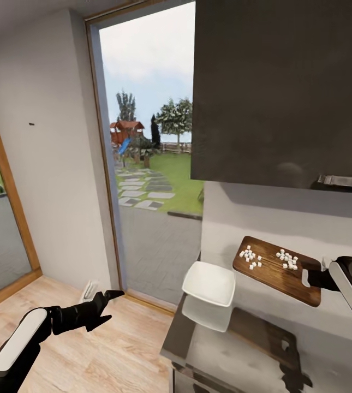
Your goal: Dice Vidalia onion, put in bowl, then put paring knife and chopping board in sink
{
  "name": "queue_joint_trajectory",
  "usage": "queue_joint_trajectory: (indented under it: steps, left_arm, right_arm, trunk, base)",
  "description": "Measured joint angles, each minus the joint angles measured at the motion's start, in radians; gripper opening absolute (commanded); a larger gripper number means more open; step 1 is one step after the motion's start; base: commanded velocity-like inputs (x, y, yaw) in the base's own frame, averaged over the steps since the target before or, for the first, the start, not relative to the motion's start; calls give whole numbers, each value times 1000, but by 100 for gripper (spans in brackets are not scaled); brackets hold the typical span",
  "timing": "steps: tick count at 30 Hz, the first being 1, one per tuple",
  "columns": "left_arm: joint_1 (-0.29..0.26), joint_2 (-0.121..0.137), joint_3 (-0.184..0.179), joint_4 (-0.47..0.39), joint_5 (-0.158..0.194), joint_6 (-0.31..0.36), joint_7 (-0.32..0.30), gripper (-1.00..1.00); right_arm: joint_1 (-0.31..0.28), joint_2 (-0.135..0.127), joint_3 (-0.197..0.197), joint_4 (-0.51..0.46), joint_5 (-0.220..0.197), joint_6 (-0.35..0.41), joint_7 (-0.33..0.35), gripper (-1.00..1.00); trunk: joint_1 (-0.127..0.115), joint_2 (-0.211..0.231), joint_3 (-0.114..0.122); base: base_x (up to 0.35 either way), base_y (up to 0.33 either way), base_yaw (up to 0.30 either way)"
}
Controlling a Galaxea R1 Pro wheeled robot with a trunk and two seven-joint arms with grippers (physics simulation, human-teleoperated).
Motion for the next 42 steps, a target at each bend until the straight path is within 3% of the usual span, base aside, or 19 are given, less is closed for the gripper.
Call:
queue_joint_trajectory:
  steps: [9, 28, 34, 42]
  left_arm:
    - [0, 1, 0, 0, 0, 0, -1, 100]
    - [0, 1, 0, 0, 0, 1, -1, 100]
    - [0, 1, 0, 0, 0, 1, -1, 100]
    - [0, 1, 0, 0, 0, 1, -2, 100]
  right_arm:
    - [0, 1, 0, 0, 3, 1, 0, -100]
    - [2, 8, 2, 0, 6, 0, -1, -100]
    - [2, 9, -1, 0, 81, 1, 0, -100]
    - [2, 10, -2, 0, 94, 1, 2, -100]
  trunk:
    - [0, 0, 12]
    - [0, 0, 13]
    - [0, 0, 13]
    - [0, 0, 13]
  base:
    - [0, 14, 0]
    - [0, 28, 0]
    - [0, 82, 0]
    - [0, 7, 0]
